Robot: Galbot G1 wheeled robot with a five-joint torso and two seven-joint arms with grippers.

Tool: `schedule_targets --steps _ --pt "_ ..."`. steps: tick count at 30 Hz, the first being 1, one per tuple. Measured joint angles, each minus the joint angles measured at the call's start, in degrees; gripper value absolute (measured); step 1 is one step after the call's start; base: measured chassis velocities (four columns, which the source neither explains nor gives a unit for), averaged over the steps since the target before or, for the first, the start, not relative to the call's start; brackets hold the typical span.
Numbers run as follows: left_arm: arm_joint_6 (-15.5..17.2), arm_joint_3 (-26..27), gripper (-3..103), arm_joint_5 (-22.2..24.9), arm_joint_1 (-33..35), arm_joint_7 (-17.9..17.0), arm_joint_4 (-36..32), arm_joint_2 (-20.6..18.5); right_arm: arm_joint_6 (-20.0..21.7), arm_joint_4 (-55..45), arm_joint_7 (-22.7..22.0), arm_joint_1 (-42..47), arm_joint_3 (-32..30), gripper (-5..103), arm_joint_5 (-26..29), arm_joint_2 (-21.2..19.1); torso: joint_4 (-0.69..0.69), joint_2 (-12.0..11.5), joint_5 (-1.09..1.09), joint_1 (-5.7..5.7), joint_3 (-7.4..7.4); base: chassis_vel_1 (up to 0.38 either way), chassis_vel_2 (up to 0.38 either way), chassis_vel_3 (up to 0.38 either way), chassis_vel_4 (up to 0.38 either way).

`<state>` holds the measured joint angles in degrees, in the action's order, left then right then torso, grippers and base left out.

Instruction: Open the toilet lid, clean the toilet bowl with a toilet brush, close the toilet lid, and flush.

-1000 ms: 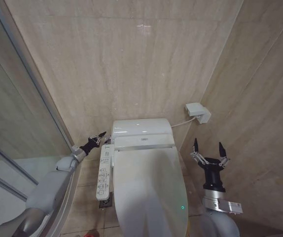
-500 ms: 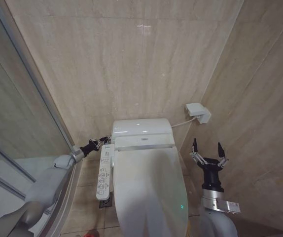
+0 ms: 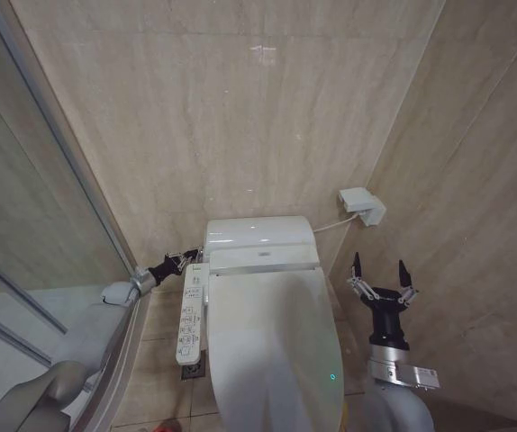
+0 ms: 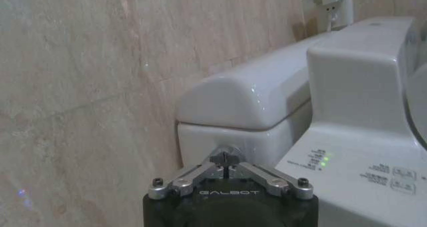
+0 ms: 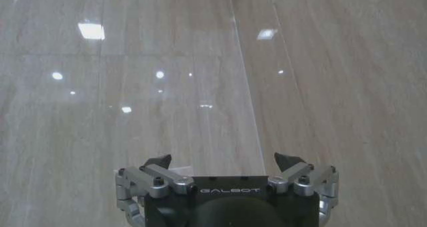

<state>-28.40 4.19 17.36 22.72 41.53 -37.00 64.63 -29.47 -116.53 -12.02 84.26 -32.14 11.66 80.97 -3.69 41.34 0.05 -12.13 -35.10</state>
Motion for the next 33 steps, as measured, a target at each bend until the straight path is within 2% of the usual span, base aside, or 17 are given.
schedule_targets --steps 4,6,7,8,9,10,12,13,15,18,21,24,30,33 --pt "0.02 0.26 0 -0.69 1.29 0.21 -0.37 -0.68 0.01 0.01 0.01 -0.03 0.07 100 -0.07 0.1 0.02 0.0 0.01 0.01 0.0 0.0 0.0 0.0 0.0" --pt "0.66 0.41 0 -1.67 2.48 0.24 -0.35 -1.09 0.01 0.02 0.04 -0.04 0.17 100 -0.14 0.23 0.07 -0.02 -0.09 -0.02 -0.06 0.0 0.0 0.0 0.0" --pt "0.69 0.65 0 -1.85 2.83 0.21 -0.4 -1.22 0.01 0.03 0.06 -0.07 0.24 100 -0.2 0.35 0.0 -0.04 -0.14 -0.05 -0.07 0.0 0.0 0.0 0.0" --pt "0.69 0.65 0 -1.85 2.83 0.21 -0.4 -1.22 0.01 0.03 0.06 -0.07 0.24 100 -0.2 0.35 0.0 -0.04 -0.14 -0.05 -0.07 0.0 0.0 0.0 0.0" --pt "0.69 0.86 0 -1.9 3.06 0.17 -0.53 -1.38 0.01 0.04 0.08 -0.06 0.33 100 -0.27 0.46 -0.03 -0.03 -0.07 -0.03 -0.05 0.0 0.0 0.0 0.0" --pt "0.69 1.12 0 -1.93 3.35 0.08 -0.66 -1.58 0.01 0.03 0.09 -0.06 0.4 100 -0.36 0.57 0.0 -0.03 0.03 -0.02 -0.04 0.0 0.0 0.0 0.0" --pt "0.68 1.26 0 -1.93 3.49 0.02 -0.69 -1.63 0.01 0.03 0.11 -0.06 0.44 100 -0.41 0.62 -0.01 -0.03 0.01 -0.03 -0.04 0.0 0.0 0.0 0.0" --pt "0.67 1.38 0 -1.91 3.66 -0.04 -0.76 -1.63 0.01 0.03 0.13 -0.06 0.46 100 -0.46 0.67 -0.02 -0.03 -0.1 -0.03 -0.04 0.0 0.0 0.0 0.0" --pt "0.65 1.57 0 -1.8 3.65 -0.12 -0.89 -1.73 0.01 0.03 0.14 -0.06 0.48 100 -0.49 0.68 0.0 -0.03 0.02 -0.02 -0.03 0.0 0.0 0.0 0.0" --pt "0.64 1.57 0 -1.66 3.56 -0.19 -0.92 -1.75 0.0 0.03 0.15 -0.01 0.46 100 -0.5 0.63 0.0 -0.02 -0.05 -0.02 -0.03 0.0 0.0 0.0 0.0" --pt "0.63 1.56 0 -1.45 3.48 -0.38 -1.16 -1.65 -0.04 0.04 0.15 0.03 0.41 100 -0.5 0.58 0.01 -0.02 0.0 -0.02 -0.03 0.0 0.0 0.0 0.0" --pt "0.63 1.56 0 -1.45 3.7 -1.02 -1.76 -1.5 -0.11 0.05 0.15 0.08 0.39 100 -0.49 0.54 0.0 -0.02 -0.03 -0.02 -0.03 0.0 0.0 0.0 0.0" --pt "0.81 3.27 0 -1.84 4.88 -4.5 -5.6 -1.88 -0.2 0.02 0.15 0.22 0.3 100 -0.48 0.35 0.03 -0.02 -0.02 -0.02 -0.03 0.0 0.0 0.0 0.0" --pt "1.23 3.8 0 -1.86 5.56 -5.66 -7.36 -2.35 -0.22 0.01 0.15 0.24 0.37 100 -0.48 0.39 0.0 -0.01 -0.01 -0.02 -0.02 0.0 0.0 0.0 0.0"
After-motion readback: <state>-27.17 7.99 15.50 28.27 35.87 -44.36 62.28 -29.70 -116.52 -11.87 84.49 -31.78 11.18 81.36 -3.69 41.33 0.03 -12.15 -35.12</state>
